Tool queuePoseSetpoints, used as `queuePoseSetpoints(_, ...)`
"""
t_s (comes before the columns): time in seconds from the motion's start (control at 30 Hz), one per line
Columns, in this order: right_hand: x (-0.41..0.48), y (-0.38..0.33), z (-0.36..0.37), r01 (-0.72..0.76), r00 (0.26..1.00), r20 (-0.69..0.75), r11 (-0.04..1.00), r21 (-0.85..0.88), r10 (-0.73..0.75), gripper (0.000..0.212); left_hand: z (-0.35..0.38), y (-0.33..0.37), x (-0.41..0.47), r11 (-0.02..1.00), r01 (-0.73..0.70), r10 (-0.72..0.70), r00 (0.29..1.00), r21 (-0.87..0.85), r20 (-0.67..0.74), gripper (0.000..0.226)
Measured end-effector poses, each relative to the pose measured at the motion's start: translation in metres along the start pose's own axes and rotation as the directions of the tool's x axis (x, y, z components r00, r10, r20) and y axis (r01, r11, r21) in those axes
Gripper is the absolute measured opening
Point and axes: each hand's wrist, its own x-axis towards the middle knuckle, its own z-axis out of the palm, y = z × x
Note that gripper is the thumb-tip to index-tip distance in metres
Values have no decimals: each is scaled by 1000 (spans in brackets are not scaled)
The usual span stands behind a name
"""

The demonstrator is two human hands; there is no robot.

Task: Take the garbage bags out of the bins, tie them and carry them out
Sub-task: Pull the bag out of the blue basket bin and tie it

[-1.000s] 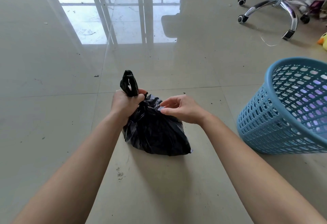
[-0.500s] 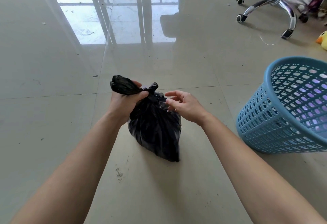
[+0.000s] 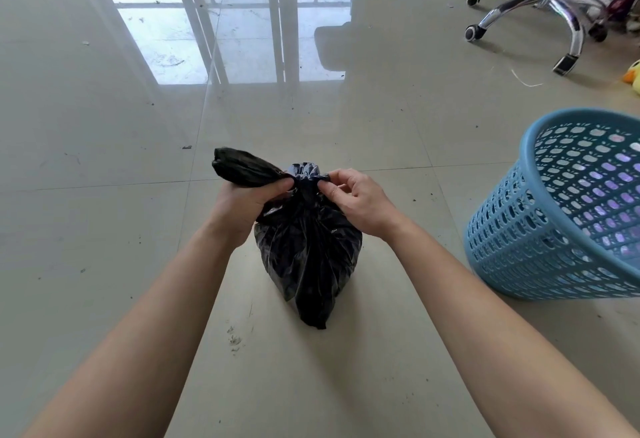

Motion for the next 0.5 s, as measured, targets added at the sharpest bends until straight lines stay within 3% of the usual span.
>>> queuePoseSetpoints(0.07,-1,-1,-1,-24,1000,9,1000,11,24,39,-2,0,1,1000,2,-2,1000,5,-25,18)
queuePoseSetpoints(0.23,-5,-5,0,0,1000,30,1000,9,0,24,-2,-3,-1,1000,10,-10,1000,25,-4,25)
queuePoseSetpoints(0.37,-1,-5,-5,113,991,-50,978,-174,-123,15,5,3,-2,996,54,-57,997,-67,-45,15)
queuePoseSetpoints(0.5,-2,-13,-15,233,968,-6,910,-342,-250,14,8,8,3,991,53,-62,996,-124,-69,22)
